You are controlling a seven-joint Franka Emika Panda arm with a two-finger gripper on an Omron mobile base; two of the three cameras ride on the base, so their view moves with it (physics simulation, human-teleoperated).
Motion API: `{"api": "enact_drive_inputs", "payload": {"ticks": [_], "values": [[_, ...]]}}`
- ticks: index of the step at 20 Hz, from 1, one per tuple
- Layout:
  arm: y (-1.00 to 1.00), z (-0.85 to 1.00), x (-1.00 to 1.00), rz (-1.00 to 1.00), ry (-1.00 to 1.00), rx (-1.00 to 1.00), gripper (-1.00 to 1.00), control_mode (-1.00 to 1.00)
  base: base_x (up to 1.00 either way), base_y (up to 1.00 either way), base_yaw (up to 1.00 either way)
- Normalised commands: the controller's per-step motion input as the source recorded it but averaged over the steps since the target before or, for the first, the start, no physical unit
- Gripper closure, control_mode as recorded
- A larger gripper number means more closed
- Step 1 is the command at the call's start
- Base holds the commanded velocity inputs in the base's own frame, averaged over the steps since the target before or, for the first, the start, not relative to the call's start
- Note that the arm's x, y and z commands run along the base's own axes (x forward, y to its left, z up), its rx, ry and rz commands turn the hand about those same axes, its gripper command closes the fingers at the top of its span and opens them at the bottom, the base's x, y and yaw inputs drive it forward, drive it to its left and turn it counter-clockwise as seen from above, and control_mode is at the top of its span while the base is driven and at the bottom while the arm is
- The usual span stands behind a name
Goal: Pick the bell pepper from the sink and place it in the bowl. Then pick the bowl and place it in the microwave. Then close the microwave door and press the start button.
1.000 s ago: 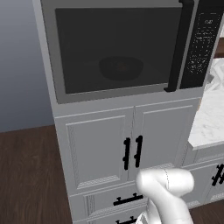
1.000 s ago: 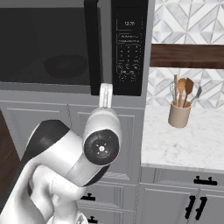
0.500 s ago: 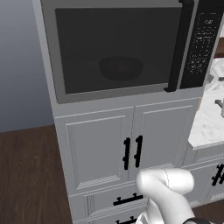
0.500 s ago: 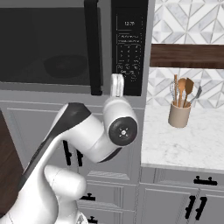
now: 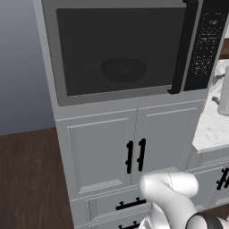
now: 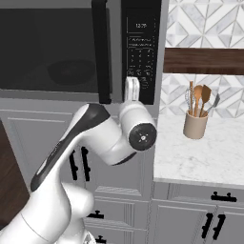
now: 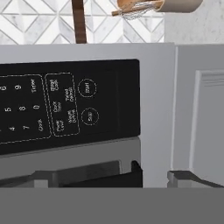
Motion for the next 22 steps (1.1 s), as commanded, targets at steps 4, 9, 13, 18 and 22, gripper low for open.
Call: {"api": "enact_drive_inputs", "payload": {"ticks": [4, 9, 13, 18, 22], "values": [[-0.16, 0.0, 0.19, 0.03, 0.0, 0.02, -1.0, -1.0, 0.0, 0.0, 0.0], [-0.09, -0.01, 0.29, 0.02, 0.0, 0.01, -1.0, -1.0, 0.0, 0.0, 0.0], [0.0, -0.16, 0.34, 0.0, 0.0, 0.0, -1.0, -1.0, 0.0, 0.0, 0.0], [0.0, -0.28, 0.27, 0.01, 0.0, 0.0, -1.0, -1.0, 0.0, 0.0, 0.0], [0.0, -0.13, 0.33, 0.0, 0.0, 0.0, -1.0, -1.0, 0.0, 0.0, 0.0]]}}
